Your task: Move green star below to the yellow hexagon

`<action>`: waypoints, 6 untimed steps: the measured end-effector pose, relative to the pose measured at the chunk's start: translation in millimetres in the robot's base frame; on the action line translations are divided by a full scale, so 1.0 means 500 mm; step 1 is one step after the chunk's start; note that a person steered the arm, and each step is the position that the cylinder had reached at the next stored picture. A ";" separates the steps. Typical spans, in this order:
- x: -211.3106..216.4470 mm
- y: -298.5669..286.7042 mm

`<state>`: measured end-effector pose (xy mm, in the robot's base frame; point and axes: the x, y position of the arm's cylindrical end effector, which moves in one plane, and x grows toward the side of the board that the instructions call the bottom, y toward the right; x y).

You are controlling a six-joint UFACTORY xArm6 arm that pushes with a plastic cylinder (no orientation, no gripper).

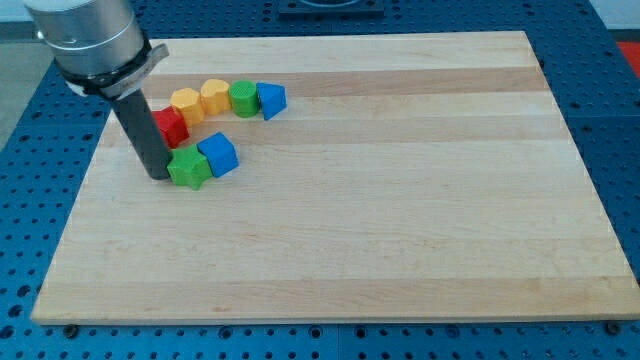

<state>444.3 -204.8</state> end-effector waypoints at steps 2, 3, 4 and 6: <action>0.027 -0.024; 0.080 -0.024; 0.087 0.018; 0.024 0.065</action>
